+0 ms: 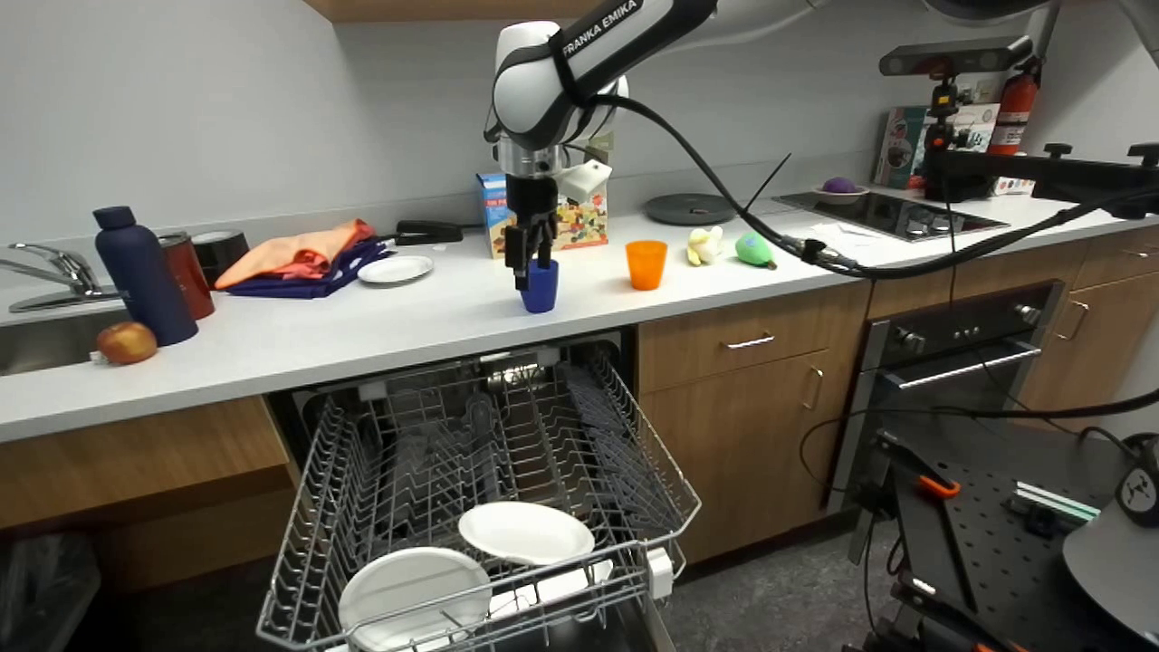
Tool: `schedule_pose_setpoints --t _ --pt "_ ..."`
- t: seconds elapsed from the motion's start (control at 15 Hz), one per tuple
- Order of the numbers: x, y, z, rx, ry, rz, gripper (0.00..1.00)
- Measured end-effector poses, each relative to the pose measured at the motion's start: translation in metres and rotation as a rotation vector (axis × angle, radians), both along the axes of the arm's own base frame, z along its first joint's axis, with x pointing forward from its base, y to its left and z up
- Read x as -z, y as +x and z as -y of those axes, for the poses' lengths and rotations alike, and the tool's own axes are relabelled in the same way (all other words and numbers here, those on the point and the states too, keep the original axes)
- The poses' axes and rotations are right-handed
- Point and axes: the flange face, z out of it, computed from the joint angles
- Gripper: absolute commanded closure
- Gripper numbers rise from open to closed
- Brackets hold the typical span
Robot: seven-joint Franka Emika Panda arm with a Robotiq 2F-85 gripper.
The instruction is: Put the cup in the dishwasher
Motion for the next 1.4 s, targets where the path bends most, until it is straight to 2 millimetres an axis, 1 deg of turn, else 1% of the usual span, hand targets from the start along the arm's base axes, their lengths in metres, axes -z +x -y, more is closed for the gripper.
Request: schedule_pose_setpoints --t 0.07,0.27,0.33,0.47,0.6,0.67,0.73,0.8,0.93,1.07,1.4 --pt "0.005 0.0 0.0 0.004 0.002 -0.007 0.19" --pt "0.015 0.0 0.0 0.018 0.005 -0.015 0.42" --pt "0.016 0.0 -0.001 0.022 0.005 -0.015 0.51" --pt "0.015 0.001 -0.001 0.027 0.005 -0.011 0.67" --pt "0.015 0.001 -0.001 0.029 0.004 -0.008 0.8" --pt "0.015 0.001 0.0 0.031 0.004 -0.007 0.89" --pt "0.015 0.001 0.0 0.032 0.004 -0.007 0.95" --pt "0.015 0.001 0.0 0.034 0.005 -0.007 1.0" --pt "0.015 0.001 -0.001 0.039 0.005 -0.007 1.0" --pt "0.009 0.003 0.001 0.044 0.001 0.005 1.0" --pt "0.009 0.004 -0.004 0.046 0.004 0.006 0.99"
